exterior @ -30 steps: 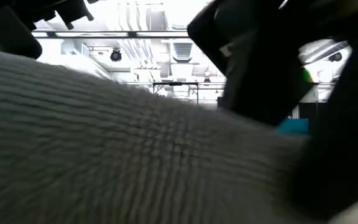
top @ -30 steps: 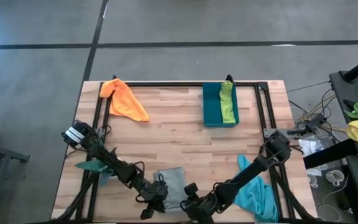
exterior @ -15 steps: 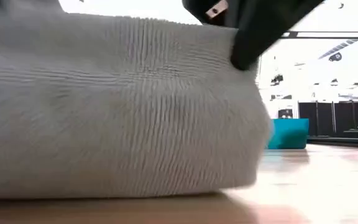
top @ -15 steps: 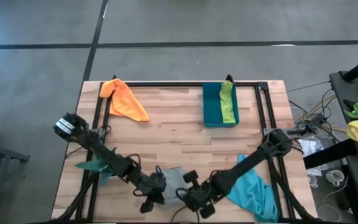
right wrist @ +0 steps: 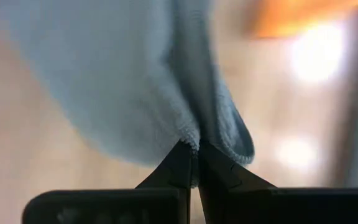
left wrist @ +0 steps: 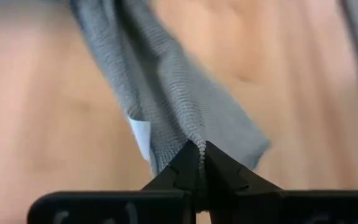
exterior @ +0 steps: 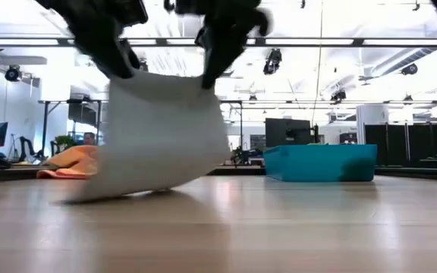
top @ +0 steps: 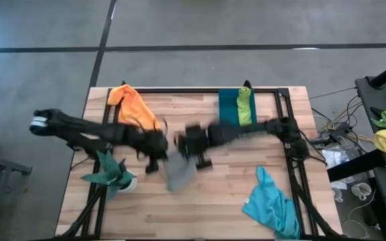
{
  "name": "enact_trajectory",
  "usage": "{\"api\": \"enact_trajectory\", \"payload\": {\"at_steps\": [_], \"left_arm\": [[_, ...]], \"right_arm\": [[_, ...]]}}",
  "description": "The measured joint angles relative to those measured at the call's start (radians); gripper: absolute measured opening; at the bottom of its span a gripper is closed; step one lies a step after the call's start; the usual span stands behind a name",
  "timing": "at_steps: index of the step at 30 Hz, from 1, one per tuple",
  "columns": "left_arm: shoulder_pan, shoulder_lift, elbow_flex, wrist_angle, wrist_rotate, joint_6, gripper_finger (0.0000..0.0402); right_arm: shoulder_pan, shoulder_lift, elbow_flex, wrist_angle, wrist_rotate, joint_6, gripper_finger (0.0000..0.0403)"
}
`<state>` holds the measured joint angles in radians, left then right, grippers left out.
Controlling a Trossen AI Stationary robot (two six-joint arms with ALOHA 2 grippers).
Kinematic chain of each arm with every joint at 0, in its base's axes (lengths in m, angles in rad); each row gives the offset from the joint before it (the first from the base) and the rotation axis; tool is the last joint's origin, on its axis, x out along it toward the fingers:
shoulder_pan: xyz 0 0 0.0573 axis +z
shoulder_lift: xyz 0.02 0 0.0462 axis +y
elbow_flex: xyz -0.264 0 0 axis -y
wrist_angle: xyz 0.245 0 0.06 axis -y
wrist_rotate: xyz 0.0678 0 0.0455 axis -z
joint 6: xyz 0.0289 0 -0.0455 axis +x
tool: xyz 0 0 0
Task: Roll microfiber towels into tight, uniform cylinder then place into a basket
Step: Roll the gray towel
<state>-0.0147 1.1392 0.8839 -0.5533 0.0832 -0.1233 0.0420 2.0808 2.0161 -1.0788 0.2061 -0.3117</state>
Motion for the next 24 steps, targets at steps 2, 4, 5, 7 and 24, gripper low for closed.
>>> {"api": "enact_trajectory", "payload": {"at_steps": [2,4,5,7,24], "left_arm": [[0.133,-0.054,0.032,-0.057,0.008,0.107,0.0000],[0.257,-0.092,0.081,-0.120,0.010,0.202,0.0000],[0.310,-0.098,0.112,-0.144,0.011,0.243,0.0000],[0.386,-0.099,0.174,-0.181,0.019,0.306,0.0000],[0.007,0.050,-0.102,0.061,0.082,0.026,0.0000]], "right_arm": [[-0.089,0.000,0.076,0.002,0.004,-0.060,0.0009],[-0.160,0.000,0.158,-0.023,-0.024,-0.108,0.0009],[-0.189,0.000,0.199,-0.040,-0.043,-0.127,0.0009],[-0.231,0.000,0.267,-0.065,-0.063,-0.148,0.0009],[0.033,0.014,-0.141,0.081,-0.241,0.354,0.0008]]}}
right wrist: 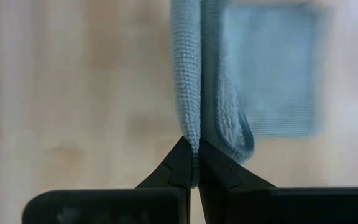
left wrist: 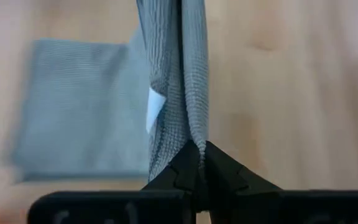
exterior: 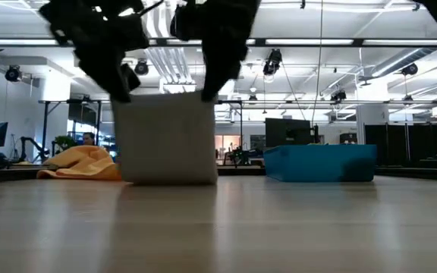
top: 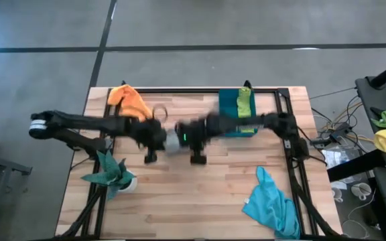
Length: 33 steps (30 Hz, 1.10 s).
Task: Roll microfiber towels into tight, uniform cylinder then place into a basket
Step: Roll the gray towel
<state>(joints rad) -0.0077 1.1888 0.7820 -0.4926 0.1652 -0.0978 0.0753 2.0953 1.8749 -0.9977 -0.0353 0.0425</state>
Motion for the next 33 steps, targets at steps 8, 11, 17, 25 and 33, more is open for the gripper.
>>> {"api": "enact_trajectory", "payload": {"at_steps": [8,11,17,25,33], "left_arm": [[-0.415,0.208,-0.123,0.495,-0.106,-0.348,0.0000],[-0.482,0.319,-0.109,0.599,-0.101,-0.443,0.0000],[-0.516,0.456,-0.029,0.650,-0.029,-0.525,0.0000],[-0.478,0.471,-0.020,0.656,0.137,-0.526,0.0000],[-0.443,0.551,-0.023,0.749,0.193,-0.523,0.0000]], "right_arm": [[0.261,0.001,-0.243,0.331,-0.052,0.298,0.0008],[0.296,0.001,-0.286,0.413,-0.093,0.395,0.0009],[0.315,0.001,-0.345,0.491,-0.190,0.503,0.0008],[0.289,0.000,-0.444,0.658,-0.355,0.555,0.0008],[0.280,0.000,-0.524,0.766,-0.404,0.677,0.0008]]}}
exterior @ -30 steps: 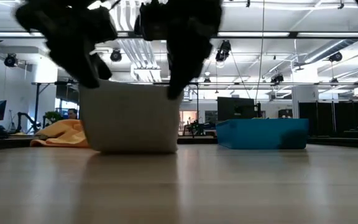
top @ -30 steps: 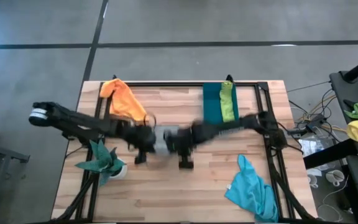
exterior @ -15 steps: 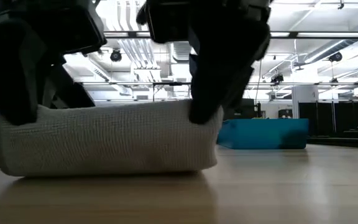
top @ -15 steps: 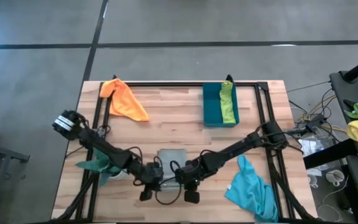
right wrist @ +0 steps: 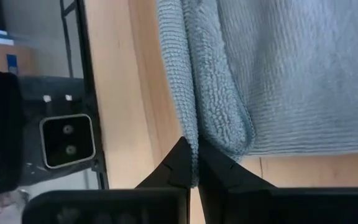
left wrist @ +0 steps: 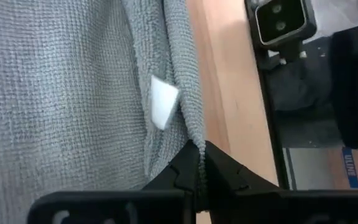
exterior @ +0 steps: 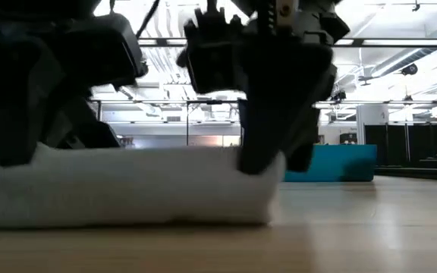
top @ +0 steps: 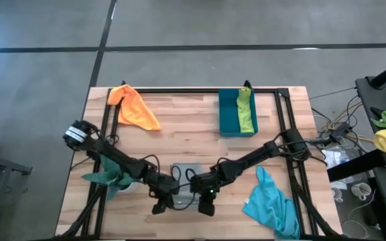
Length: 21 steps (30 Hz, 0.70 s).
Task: Roll microfiber towels into tight, uniform cylinder then place into a basket
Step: Roll the gray towel
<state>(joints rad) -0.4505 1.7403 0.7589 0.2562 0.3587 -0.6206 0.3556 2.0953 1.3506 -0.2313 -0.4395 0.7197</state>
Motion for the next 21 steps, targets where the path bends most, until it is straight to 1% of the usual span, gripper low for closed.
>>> {"api": "enact_trajectory", "payload": {"at_steps": [3,7,14,17,19,21], "left_arm": [[0.019,0.035,0.000,0.012,0.002,-0.001,0.0000],[0.033,0.062,0.001,0.031,0.003,-0.002,0.0000],[0.037,0.059,0.002,0.027,0.002,-0.002,0.0000],[0.037,0.058,0.002,0.023,0.001,-0.001,0.0000],[0.037,0.058,0.001,0.022,-0.006,-0.001,0.0000],[0.036,0.058,0.001,0.021,-0.027,-0.002,0.0000]], "right_arm": [[-0.005,0.000,-0.037,0.033,-0.012,0.014,0.0008],[-0.011,0.000,-0.056,0.034,-0.012,0.014,0.0009],[-0.012,0.002,-0.055,0.034,-0.008,-0.018,0.0009],[-0.019,0.002,-0.055,0.033,-0.007,0.014,0.0009],[-0.026,0.002,-0.056,0.031,-0.008,0.037,0.0015],[-0.029,0.002,-0.056,0.026,0.004,0.047,0.0030]]}}
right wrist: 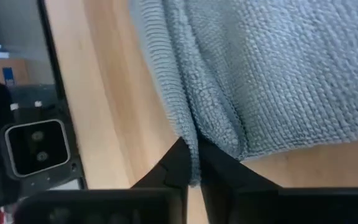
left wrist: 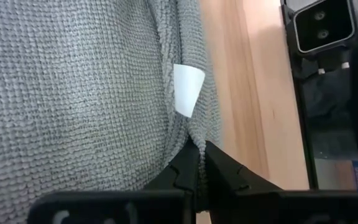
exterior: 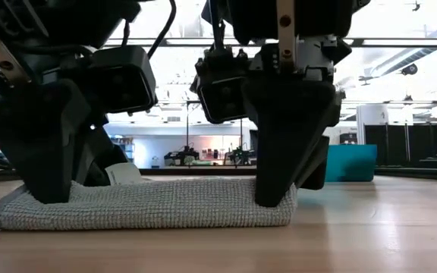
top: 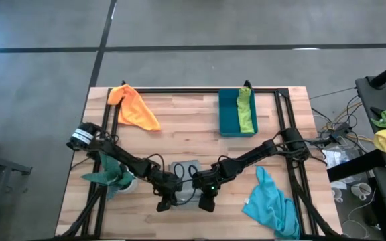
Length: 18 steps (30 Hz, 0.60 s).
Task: Roll microfiber towels into tight, uniform cylinder then place into a basket
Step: Roll the gray towel
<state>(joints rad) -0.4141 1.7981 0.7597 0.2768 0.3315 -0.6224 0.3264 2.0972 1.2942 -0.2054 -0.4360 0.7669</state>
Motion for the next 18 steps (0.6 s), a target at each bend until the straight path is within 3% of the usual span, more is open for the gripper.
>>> {"api": "enact_trajectory", "payload": {"at_steps": [9,18], "left_arm": [[-0.002,0.000,0.000,-0.003,-0.018,0.000,0.0000],[-0.002,0.000,-0.002,-0.003,-0.022,0.001,0.0000]], "right_arm": [[-0.009,-0.014,0.011,-0.012,0.045,0.008,0.0114],[-0.008,-0.089,0.025,-0.109,0.144,-0.088,0.0129]]}}
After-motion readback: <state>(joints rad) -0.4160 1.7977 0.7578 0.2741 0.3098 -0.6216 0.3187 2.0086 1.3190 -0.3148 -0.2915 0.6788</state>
